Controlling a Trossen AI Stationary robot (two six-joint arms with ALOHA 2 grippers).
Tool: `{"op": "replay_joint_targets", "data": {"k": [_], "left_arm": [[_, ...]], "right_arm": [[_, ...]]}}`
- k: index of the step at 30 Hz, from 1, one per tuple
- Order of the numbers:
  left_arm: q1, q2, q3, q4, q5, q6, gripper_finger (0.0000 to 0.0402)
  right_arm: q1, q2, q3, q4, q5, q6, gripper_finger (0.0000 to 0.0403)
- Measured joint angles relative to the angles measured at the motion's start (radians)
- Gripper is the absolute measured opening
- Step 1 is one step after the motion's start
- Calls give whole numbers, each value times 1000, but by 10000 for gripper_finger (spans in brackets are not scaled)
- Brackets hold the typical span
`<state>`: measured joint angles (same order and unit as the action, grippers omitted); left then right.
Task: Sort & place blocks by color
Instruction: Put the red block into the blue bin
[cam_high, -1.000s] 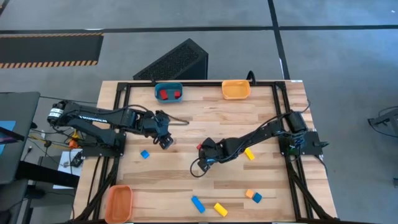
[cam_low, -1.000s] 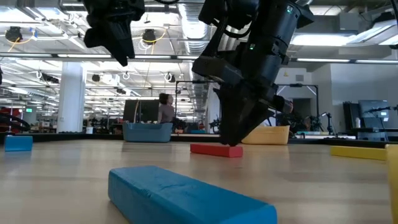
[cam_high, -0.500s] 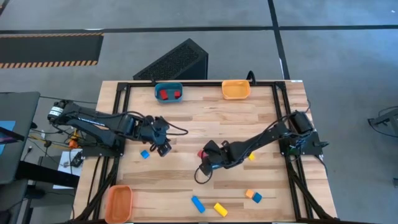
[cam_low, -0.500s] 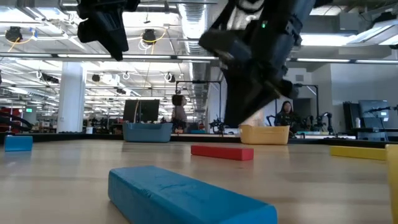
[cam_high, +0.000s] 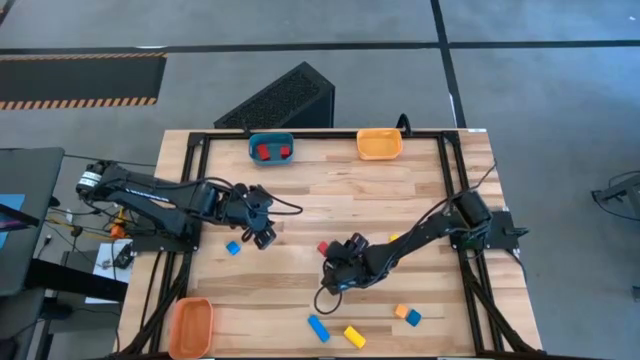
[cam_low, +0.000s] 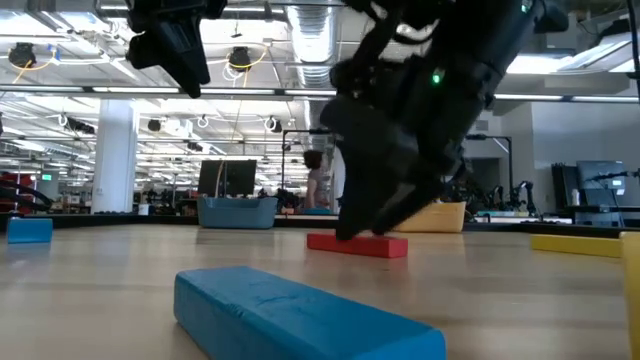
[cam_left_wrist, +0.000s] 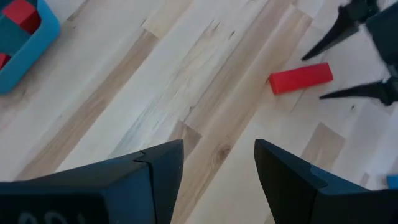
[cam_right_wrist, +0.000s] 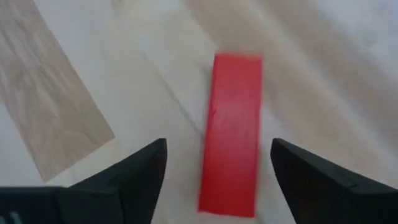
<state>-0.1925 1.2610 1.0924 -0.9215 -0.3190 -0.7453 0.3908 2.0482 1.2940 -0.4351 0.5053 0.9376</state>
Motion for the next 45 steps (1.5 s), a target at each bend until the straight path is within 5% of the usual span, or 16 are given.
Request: {"op": "replay_joint_targets", "data": {"k": [7, 15, 24, 34, 45], "left_arm": [[10, -1, 0, -2, 9, 0, 183], [10, -1, 0, -5, 53, -8, 183], [15, -1, 0, -5, 72, -10, 183], [67, -1, 0, 52, 90, 27, 183], [214, -1, 0, 473, 273, 150, 183]], "right_arm": [[-11, 20, 4, -54, -47, 57, 273], [-16, -2, 3, -123, -82, 54, 111], [-19, -102, -3, -235, -90, 32, 108], [8, -305, -3, -419, 71, 1, 108], [48, -558, -1, -580, 252, -84, 108]]}}
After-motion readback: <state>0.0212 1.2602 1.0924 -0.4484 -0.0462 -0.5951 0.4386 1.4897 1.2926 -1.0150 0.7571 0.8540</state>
